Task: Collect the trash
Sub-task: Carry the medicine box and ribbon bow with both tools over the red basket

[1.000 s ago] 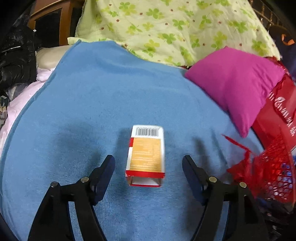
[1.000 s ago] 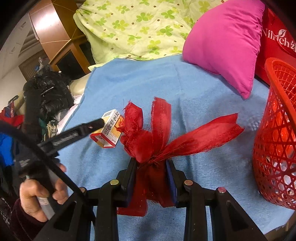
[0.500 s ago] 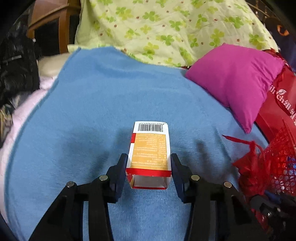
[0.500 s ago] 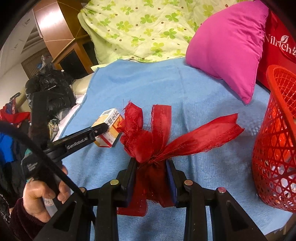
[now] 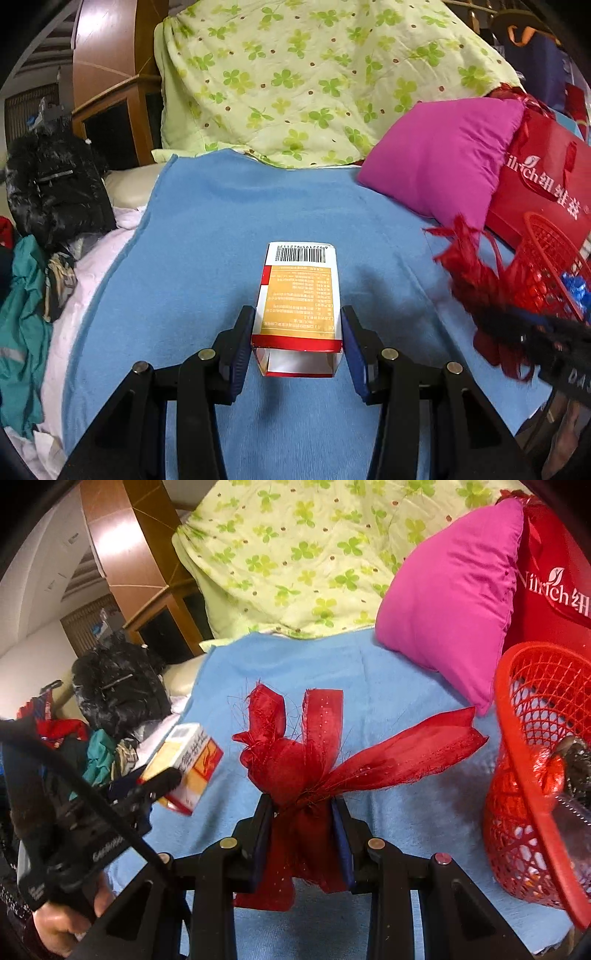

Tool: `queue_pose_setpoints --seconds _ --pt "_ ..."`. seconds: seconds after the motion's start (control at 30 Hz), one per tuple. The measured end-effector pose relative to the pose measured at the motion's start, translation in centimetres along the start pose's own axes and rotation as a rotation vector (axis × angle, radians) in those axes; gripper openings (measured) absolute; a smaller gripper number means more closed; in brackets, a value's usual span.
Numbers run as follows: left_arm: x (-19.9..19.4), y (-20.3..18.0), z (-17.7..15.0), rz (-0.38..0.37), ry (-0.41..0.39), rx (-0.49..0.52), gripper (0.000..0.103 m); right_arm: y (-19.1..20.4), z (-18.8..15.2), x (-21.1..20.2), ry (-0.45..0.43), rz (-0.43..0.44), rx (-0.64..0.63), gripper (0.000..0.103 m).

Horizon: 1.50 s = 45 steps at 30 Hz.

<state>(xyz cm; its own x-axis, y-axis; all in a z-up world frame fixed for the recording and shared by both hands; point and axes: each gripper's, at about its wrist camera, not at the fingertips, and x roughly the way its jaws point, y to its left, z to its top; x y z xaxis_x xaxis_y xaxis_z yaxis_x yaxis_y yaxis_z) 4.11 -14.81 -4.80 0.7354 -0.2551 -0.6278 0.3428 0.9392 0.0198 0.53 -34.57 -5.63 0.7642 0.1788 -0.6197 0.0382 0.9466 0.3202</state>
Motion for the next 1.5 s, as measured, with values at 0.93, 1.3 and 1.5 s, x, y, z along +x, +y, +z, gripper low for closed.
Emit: queue_pose_setpoints --seconds 0.93,1.3,1.5 --pt "-6.7 -5.9 2.4 0.027 -0.115 0.113 0.048 -1.3 -0.5 -9.4 -0.234 0.087 -0.026 0.033" --pt "-7.8 -9.0 3.3 0.004 -0.147 0.155 0.048 -3.2 -0.7 -11.2 -0.271 0.085 0.006 0.033" --pt "-8.3 -10.6 3.8 -0.009 -0.159 0.179 0.048 -4.4 -0.9 -12.3 -0.294 0.076 0.027 0.033"
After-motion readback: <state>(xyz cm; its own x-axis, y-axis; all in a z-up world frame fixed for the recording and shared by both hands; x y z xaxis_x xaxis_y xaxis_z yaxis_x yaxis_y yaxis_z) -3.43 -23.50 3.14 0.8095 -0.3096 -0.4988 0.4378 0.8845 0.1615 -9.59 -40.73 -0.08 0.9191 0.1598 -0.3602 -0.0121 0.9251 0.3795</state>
